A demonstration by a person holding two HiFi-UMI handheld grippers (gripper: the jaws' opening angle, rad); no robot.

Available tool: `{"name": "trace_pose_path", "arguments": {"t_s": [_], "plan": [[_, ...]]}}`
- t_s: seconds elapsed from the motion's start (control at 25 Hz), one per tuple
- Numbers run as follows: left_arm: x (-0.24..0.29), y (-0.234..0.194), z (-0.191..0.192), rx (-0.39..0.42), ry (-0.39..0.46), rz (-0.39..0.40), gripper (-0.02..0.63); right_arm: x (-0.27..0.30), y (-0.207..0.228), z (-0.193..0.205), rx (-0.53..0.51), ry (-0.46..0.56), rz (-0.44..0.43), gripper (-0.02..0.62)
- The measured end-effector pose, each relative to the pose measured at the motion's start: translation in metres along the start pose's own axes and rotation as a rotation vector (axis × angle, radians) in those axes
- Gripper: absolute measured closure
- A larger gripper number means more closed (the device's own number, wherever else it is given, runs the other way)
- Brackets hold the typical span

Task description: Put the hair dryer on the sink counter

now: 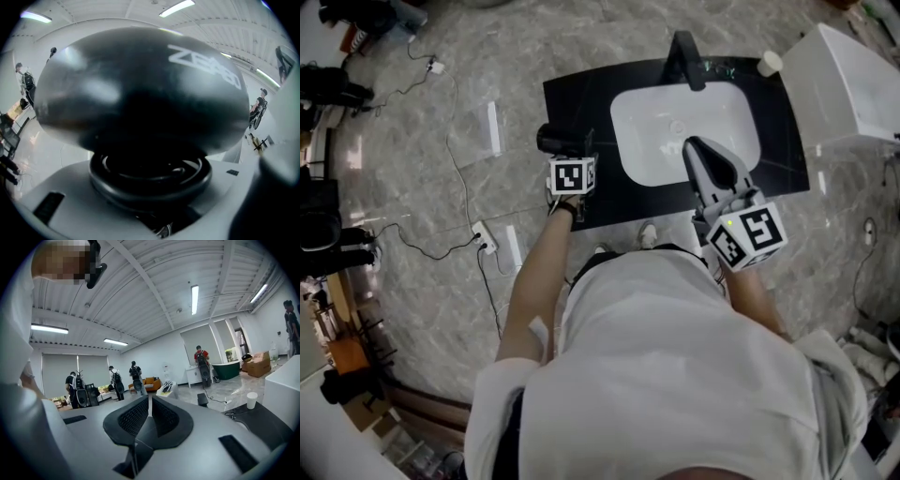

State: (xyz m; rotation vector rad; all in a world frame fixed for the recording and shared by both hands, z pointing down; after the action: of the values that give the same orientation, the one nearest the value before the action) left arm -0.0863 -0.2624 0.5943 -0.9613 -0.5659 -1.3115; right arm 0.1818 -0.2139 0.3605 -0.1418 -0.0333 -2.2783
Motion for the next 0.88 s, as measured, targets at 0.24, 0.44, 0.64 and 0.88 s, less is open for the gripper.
{"name": "trace_pose_path", "arguments": {"t_s": [0.24, 0.44, 0.64, 0.88], "plan": [[0.015, -0.002, -0.001, -0.044, -0.051, 0.012, 0.36, -0.006, 0.006, 0.002, -0.009, -0.028, 0.022, 0.549], [0.034, -0.006, -0.003, -0.044, -0.053, -0.017, 0.359, -0.009, 0.014, 0.002, -0.013, -0.049, 0.045, 0.549], [0.044, -0.004, -0.006, -0.021, -0.047, -0.024, 0.354, -0.017, 0.024, 0.003, -0.024, -0.063, 0.071, 0.549], [0.048, -0.008, -0.007, -0.034, -0.091, -0.051, 0.351, -0.015, 0.031, 0.001, -0.022, -0.057, 0.073, 0.549]]}}
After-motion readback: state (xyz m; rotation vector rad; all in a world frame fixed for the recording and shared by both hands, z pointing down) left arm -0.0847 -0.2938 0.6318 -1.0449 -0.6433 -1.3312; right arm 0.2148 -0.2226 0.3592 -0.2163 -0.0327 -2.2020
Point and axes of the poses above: the fingertips, and each gripper's own axes: x forward along the fingers, y to its right, z out of its underside, the point moved 7 cm from there along -x, backward along the fingers, and after that the axes turned 15 degrees about -x, right-handed, at the moved point
